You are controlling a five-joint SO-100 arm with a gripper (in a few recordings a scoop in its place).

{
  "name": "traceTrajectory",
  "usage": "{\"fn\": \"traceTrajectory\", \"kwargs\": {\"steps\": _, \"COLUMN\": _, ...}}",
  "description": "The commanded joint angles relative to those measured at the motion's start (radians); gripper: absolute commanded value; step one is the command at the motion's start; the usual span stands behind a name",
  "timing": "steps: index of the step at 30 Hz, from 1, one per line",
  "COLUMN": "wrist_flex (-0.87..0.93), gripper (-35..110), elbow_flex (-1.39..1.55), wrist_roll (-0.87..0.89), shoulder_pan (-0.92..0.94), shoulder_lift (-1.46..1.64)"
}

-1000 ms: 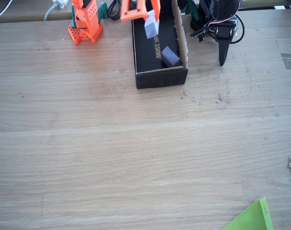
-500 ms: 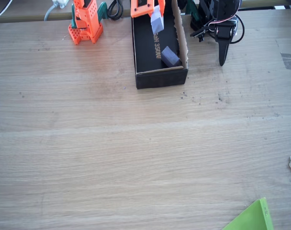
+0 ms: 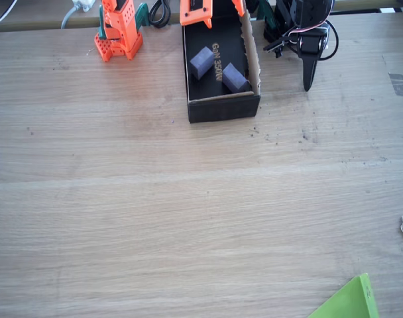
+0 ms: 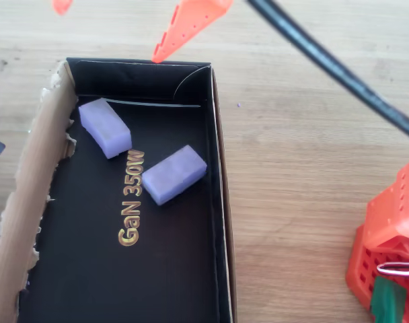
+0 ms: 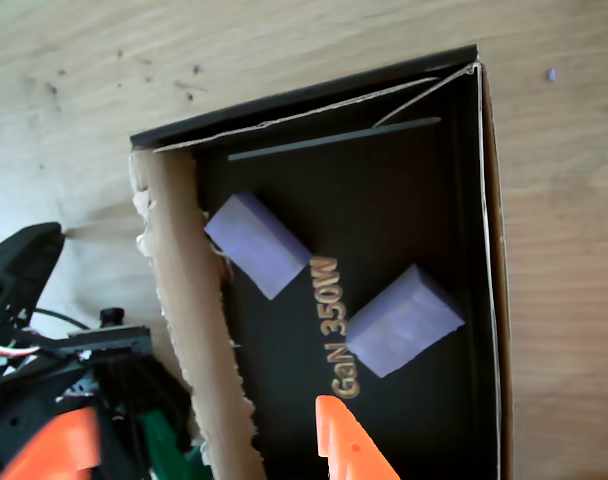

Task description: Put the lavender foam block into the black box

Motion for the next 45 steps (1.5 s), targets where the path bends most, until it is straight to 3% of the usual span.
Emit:
{"fn": "traceTrajectory", "kwargs": {"steps": 1, "wrist_flex": 0.005, "gripper": 20, "elbow_flex": -0.021, "wrist_roll": 0.032, "shoulder_pan": 0.020, "shoulder_lift": 0.063}}
{"fn": "traceTrajectory", "kwargs": {"steps": 4, "wrist_flex": -0.015, "gripper": 0, "elbow_flex": -0.012, "wrist_roll": 0.061, "shoulder_pan": 0.061, "shoulder_lift": 0.063}}
{"fn": "traceTrajectory", "kwargs": {"steps": 9, "wrist_flex": 0.003, "gripper": 0, "elbow_flex": 0.067, "wrist_roll": 0.222, "shoulder_pan": 0.221, "shoulder_lift": 0.146}}
{"fn": "traceTrajectory", "kwargs": {"steps": 14, "wrist_flex": -0.025, "gripper": 0, "elbow_flex": 0.370, "wrist_roll": 0.316, "shoulder_pan": 0.488, "shoulder_lift": 0.488}}
{"fn": "traceTrajectory", "kwargs": {"steps": 20, "wrist_flex": -0.216, "gripper": 0, "elbow_flex": 0.701, "wrist_roll": 0.078, "shoulder_pan": 1.009, "shoulder_lift": 0.773}}
{"fn": "traceTrajectory", "kwargs": {"steps": 25, "wrist_flex": -0.460, "gripper": 0, "elbow_flex": 0.928, "wrist_roll": -0.114, "shoulder_pan": 1.220, "shoulder_lift": 0.986}}
{"fn": "traceTrajectory", "kwargs": {"steps": 28, "wrist_flex": -0.603, "gripper": 0, "elbow_flex": 1.164, "wrist_roll": -0.258, "shoulder_pan": 1.203, "shoulder_lift": 1.204}}
{"fn": "traceTrajectory", "kwargs": {"steps": 36, "wrist_flex": -0.627, "gripper": 0, "elbow_flex": 1.624, "wrist_roll": -0.158, "shoulder_pan": 1.104, "shoulder_lift": 1.506}}
{"fn": "traceTrajectory", "kwargs": {"steps": 45, "wrist_flex": -0.634, "gripper": 0, "elbow_flex": 1.809, "wrist_roll": -0.192, "shoulder_pan": 1.132, "shoulder_lift": 1.543}}
